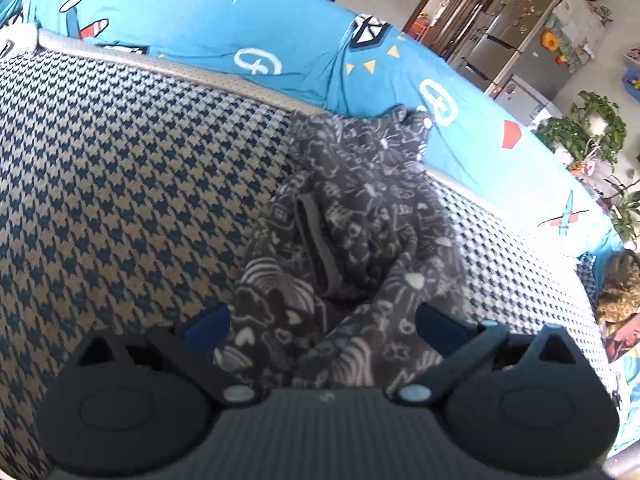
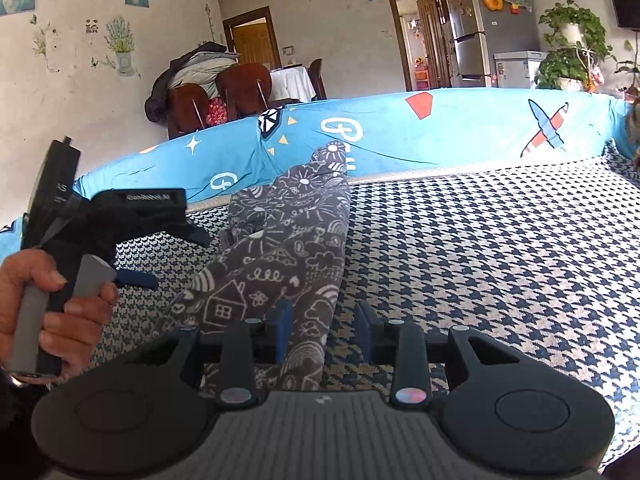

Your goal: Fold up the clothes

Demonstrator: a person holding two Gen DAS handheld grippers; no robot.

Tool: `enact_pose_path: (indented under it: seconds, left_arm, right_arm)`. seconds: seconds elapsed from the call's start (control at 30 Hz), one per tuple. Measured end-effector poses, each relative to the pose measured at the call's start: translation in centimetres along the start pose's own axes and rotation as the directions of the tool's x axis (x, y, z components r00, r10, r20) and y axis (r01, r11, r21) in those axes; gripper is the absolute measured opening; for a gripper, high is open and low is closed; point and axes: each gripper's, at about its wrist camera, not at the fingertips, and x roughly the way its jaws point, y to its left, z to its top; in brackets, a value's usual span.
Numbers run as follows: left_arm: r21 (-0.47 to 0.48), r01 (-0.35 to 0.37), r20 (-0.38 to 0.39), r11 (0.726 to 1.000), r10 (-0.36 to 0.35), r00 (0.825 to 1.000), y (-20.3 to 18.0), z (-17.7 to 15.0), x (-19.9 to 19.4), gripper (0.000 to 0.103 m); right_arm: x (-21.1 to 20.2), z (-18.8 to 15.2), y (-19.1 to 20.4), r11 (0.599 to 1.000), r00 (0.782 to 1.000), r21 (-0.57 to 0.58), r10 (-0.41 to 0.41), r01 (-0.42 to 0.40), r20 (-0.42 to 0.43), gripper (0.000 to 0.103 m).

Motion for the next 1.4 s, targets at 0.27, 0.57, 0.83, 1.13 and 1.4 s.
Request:
enact_pose_path:
  seconds: [0.27, 0.57, 0.83, 1.13, 1.4]
  left_arm:
    - [0.026, 0.052, 0.004, 0.998, -0.052, 0.999, -1.2, 0.8, -2.1, 0.103]
    - [0.196, 0.094, 0.037, 0.976, -0.103, 0.994, -7.7, 0.8, -5.1, 0.103]
    - [0.294, 0.017, 0.136, 0.956, -0.060, 0.989, -11.0, 0.3, -6.4, 0.103]
    - [0.126, -0.168, 0.176, 0.978, 0.145, 0.974, -4.5, 3.2, -2.1, 0.103]
    - [-0.017, -0.291, 0.182, 0.957, 0.289, 0.940, 0.7, 4.7, 0.6, 0.103]
  right_arm:
    - [0.5, -0.6, -0.9, 1.000, 1.000, 0.024, 0.000, 0.001, -0.016, 0.034]
    - [1.4, 0.2, -1.3, 0.999, 1.000, 0.029, 0.016, -0.016, -0.015, 0.034]
    - [2.9, 3.7, -1.0, 0.999, 0.999, 0.026, 0.043, -0.044, 0.027, 0.034]
    - [7.3, 6.6, 0.9, 0.995, 0.996, -0.045, 0.088, -0.087, 0.007, 0.034]
    - [13.1, 9.3, 3.8, 0.978, 0.986, -0.126, 0.159, -0.164, -0.042, 0.034]
